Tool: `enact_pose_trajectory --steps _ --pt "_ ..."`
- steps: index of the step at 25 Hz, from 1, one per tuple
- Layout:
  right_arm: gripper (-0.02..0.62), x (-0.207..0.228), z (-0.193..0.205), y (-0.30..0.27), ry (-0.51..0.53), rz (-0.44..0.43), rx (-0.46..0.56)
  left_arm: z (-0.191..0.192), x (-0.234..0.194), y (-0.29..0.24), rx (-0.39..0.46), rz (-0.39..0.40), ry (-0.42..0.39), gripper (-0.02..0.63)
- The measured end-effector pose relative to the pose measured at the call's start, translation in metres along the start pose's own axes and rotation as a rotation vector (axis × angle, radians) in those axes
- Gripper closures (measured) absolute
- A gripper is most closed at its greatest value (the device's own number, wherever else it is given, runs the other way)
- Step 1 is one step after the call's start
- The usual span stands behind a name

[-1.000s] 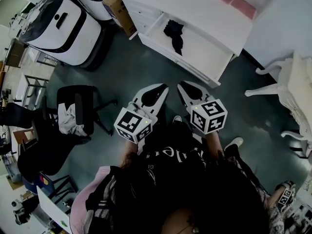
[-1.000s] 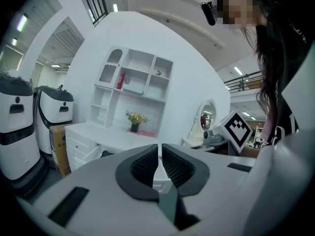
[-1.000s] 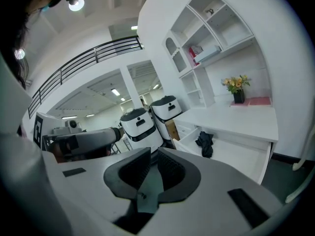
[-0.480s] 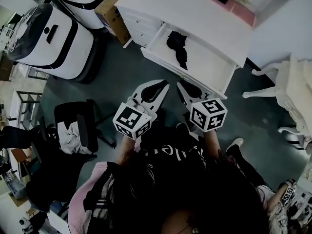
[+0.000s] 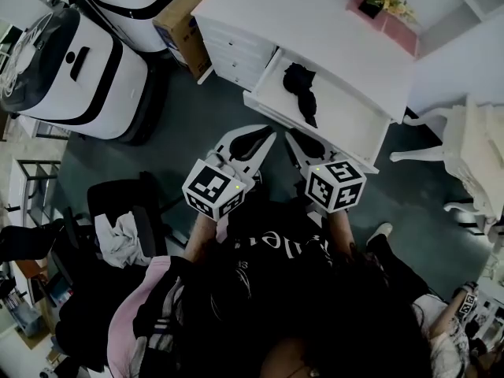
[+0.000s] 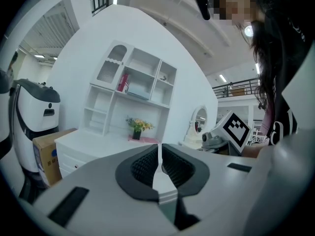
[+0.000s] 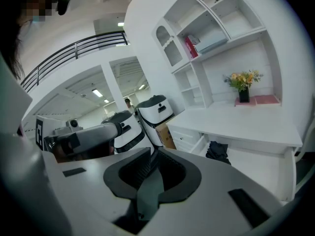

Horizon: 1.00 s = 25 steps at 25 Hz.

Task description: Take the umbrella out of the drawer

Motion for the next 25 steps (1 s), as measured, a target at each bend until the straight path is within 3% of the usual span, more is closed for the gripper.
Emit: enact_pose_trajectory --steps 14,18,25 --pt "0.523 0.03 0.003 -0.029 -0.059 0.105 -0.036 0.016 -0.048 -0.022 -0.037 0.04 0.069 0.58" --pt "0.523 0.056 -0.003 -0.039 -0.067 0.127 -0.046 0.015 -0.051 -0.045 -0.039 0.064 0.072 0.58" --pt "0.523 0.115 -0.009 -0.069 0.02 0.164 -0.103 0.018 -0.063 -0.087 -0.06 0.059 0.068 0.58"
Point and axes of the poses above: the fingertips, and each gripper's own axes: y backward along the fingers, x to its right, z out of its underside, the point moved 4 cm from there along y, backward along the fingers, and after that the axes turned 8 degrees about x, right-handed, at the moved point
